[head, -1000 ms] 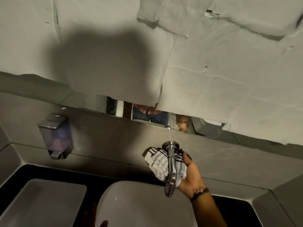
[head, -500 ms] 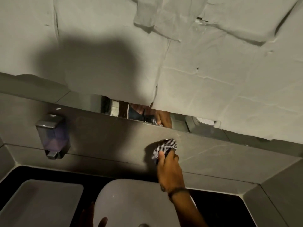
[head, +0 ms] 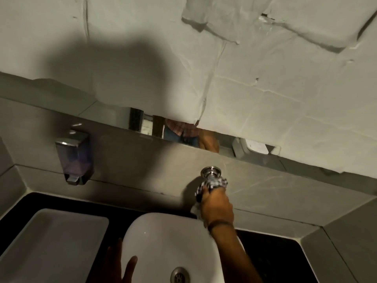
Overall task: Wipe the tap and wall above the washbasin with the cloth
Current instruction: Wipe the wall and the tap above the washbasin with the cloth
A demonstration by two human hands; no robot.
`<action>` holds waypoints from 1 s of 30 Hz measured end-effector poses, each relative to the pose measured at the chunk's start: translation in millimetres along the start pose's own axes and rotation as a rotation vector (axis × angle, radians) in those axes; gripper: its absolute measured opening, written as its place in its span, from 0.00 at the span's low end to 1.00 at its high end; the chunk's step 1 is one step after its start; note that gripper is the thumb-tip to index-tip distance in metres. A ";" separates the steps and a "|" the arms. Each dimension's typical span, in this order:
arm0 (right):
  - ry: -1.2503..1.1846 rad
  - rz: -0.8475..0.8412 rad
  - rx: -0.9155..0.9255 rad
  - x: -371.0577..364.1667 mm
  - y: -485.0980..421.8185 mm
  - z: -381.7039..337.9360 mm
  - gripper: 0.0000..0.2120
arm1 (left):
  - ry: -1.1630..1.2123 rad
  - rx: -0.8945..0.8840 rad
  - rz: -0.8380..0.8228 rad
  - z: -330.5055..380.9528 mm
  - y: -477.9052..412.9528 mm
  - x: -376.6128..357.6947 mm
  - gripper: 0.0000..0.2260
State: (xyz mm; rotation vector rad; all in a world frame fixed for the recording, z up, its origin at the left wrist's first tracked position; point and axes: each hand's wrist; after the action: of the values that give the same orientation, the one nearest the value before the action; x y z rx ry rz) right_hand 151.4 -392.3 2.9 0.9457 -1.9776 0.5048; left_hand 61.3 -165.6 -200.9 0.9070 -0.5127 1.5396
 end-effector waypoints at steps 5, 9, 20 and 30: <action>-0.137 -0.144 -0.170 9.7 -28.4 -31.0 0.22 | -0.018 0.017 0.061 0.6 3.6 -0.4 0.54; -0.039 0.091 0.057 -3.4 23.5 11.4 0.19 | -0.001 0.031 0.033 0.0 0.7 -0.6 0.52; -0.452 0.189 0.031 -17.5 1.3 24.5 0.23 | 0.000 0.060 0.082 -4.0 7.1 -4.7 0.51; -0.697 0.358 0.131 -51.6 56.0 59.5 0.24 | -0.005 0.059 0.082 -6.4 4.9 -7.0 0.48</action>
State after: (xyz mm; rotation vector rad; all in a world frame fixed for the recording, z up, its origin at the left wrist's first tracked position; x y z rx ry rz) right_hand 93.8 -373.6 -72.5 0.9260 -2.8023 0.5532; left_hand 54.8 -166.0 -209.4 0.9453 -0.5154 1.6351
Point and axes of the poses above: each hand's wrist, its own y-axis away from the middle knuckle, its own x-axis out of the back of the hand, z = x × y, and after that the axes turned 7 degrees about z, right-handed
